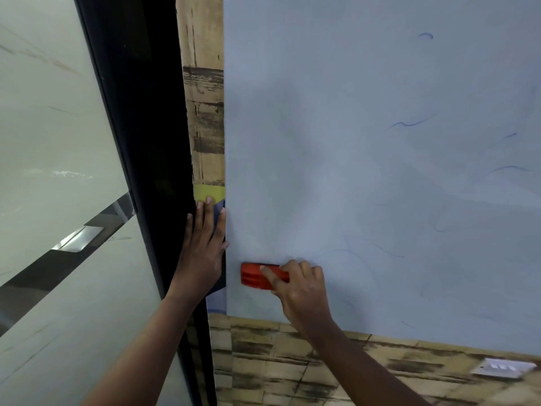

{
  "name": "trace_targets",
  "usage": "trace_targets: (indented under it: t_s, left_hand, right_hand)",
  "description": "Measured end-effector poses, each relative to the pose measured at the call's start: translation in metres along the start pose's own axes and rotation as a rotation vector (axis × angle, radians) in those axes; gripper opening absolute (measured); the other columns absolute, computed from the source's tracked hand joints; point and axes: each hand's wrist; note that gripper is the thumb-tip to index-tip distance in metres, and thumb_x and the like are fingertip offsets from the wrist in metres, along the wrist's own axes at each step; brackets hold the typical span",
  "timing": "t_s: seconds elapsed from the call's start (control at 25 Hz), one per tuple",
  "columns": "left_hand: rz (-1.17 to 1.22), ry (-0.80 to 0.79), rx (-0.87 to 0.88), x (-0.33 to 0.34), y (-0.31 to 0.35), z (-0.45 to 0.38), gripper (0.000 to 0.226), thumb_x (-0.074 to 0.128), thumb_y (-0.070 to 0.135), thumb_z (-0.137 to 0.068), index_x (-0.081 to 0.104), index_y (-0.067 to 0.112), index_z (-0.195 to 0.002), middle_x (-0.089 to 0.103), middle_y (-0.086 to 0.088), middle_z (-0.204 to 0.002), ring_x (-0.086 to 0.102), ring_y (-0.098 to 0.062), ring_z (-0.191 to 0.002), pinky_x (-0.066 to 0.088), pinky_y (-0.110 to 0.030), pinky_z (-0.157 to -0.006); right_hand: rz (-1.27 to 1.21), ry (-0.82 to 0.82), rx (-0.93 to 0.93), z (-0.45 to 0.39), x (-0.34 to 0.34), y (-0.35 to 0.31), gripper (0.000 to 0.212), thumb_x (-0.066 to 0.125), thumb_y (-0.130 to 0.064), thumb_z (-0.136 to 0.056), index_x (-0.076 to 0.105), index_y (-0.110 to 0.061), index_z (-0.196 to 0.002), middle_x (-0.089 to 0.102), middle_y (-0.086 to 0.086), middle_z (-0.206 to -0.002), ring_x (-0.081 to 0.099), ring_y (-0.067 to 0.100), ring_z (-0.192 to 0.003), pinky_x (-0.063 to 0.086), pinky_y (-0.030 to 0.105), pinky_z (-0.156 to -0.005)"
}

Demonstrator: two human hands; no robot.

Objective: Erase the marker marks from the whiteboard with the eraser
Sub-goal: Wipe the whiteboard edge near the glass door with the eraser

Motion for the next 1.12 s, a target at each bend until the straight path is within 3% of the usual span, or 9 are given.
trace_targets:
  t_s: [0.12,0.32,0.48,0.6,0.68,0.88,1.0,1.12]
  left_hand:
    - [-0.015,0.001,0.030,0.001,0.000,0.003,0.079,0.038,0.023,-0.105,-0.005,0.009,-0.169,-0.016,-0.016,-0.176,-0.013,-0.036,-0.164,-0.005,-0.051,-0.133]
    - [-0.026,-0.005,0.019,-0.002,0.001,0.006,0.086,0.058,0.012,-0.103,0.002,0.006,-0.169,-0.015,-0.017,-0.176,-0.012,-0.037,-0.164,-0.003,-0.053,-0.133]
    - [-0.076,-0.082,0.018,0.000,0.002,0.019,0.117,0.085,0.020,-0.086,0.003,0.002,-0.168,-0.011,-0.022,-0.176,-0.009,-0.040,-0.164,-0.001,-0.055,-0.132]
    - [-0.120,-0.125,0.031,0.006,0.001,0.029,0.131,0.092,0.025,-0.078,-0.001,0.002,-0.168,-0.010,-0.023,-0.176,-0.009,-0.040,-0.163,-0.001,-0.055,-0.132]
    - [-0.132,-0.136,0.030,0.008,0.002,0.035,0.135,0.094,0.026,-0.076,-0.002,0.002,-0.168,-0.011,-0.023,-0.176,-0.010,-0.040,-0.163,0.000,-0.055,-0.132]
    - [-0.130,-0.149,0.002,0.015,0.004,0.042,0.139,0.095,0.026,-0.075,-0.006,0.003,-0.168,-0.013,-0.021,-0.176,-0.010,-0.039,-0.163,0.002,-0.056,-0.133]
    - [-0.146,-0.165,-0.024,0.022,0.007,0.053,0.141,0.096,0.025,-0.074,-0.006,0.002,-0.168,-0.009,-0.024,-0.175,-0.010,-0.040,-0.163,0.010,-0.059,-0.132]
    - [-0.170,-0.190,-0.038,0.031,0.012,0.069,0.132,0.092,0.018,-0.078,-0.004,0.000,-0.168,-0.005,-0.028,-0.174,-0.008,-0.041,-0.163,0.018,-0.063,-0.129]
  right_hand:
    - [-0.013,0.110,0.208,0.009,-0.034,0.038,0.059,0.081,-0.037,-0.084,0.065,-0.028,-0.139,0.062,0.011,-0.110,0.058,0.030,-0.091,0.044,0.043,-0.073]
    - [-0.022,0.121,0.242,0.013,-0.038,0.048,0.053,0.078,-0.037,-0.088,0.067,-0.024,-0.138,0.062,0.013,-0.109,0.059,0.032,-0.092,0.043,0.043,-0.072]
    - [-0.061,0.039,0.105,0.003,0.001,-0.001,0.051,0.079,-0.030,-0.087,0.066,-0.028,-0.137,0.061,0.011,-0.102,0.056,0.030,-0.086,0.039,0.040,-0.072]
    - [-0.036,-0.083,-0.092,0.026,0.033,-0.022,0.047,0.058,-0.010,-0.093,0.063,-0.028,-0.136,0.059,0.008,-0.099,0.054,0.028,-0.084,0.042,0.040,-0.072]
    - [-0.013,-0.194,-0.238,0.048,0.051,-0.021,0.045,0.051,-0.014,-0.091,0.063,-0.027,-0.132,0.058,0.006,-0.101,0.054,0.026,-0.085,0.045,0.039,-0.074]
    - [-0.006,-0.334,-0.351,0.068,0.070,-0.019,0.046,0.072,-0.018,-0.078,0.064,-0.025,-0.123,0.057,0.003,-0.105,0.052,0.024,-0.089,0.043,0.037,-0.075]
    - [-0.003,-0.219,-0.287,0.061,0.051,-0.002,0.047,0.063,-0.017,-0.085,0.064,-0.028,-0.131,0.059,0.006,-0.103,0.055,0.026,-0.086,0.043,0.039,-0.073]
    - [-0.001,-0.040,-0.076,0.046,0.024,0.025,0.053,0.074,-0.026,-0.090,0.061,-0.034,-0.141,0.063,0.009,-0.104,0.057,0.029,-0.087,0.040,0.041,-0.072]
Point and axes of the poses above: each hand's wrist, its own z-axis away from the middle knuckle, its own x-axis out of the palm, y = z × x
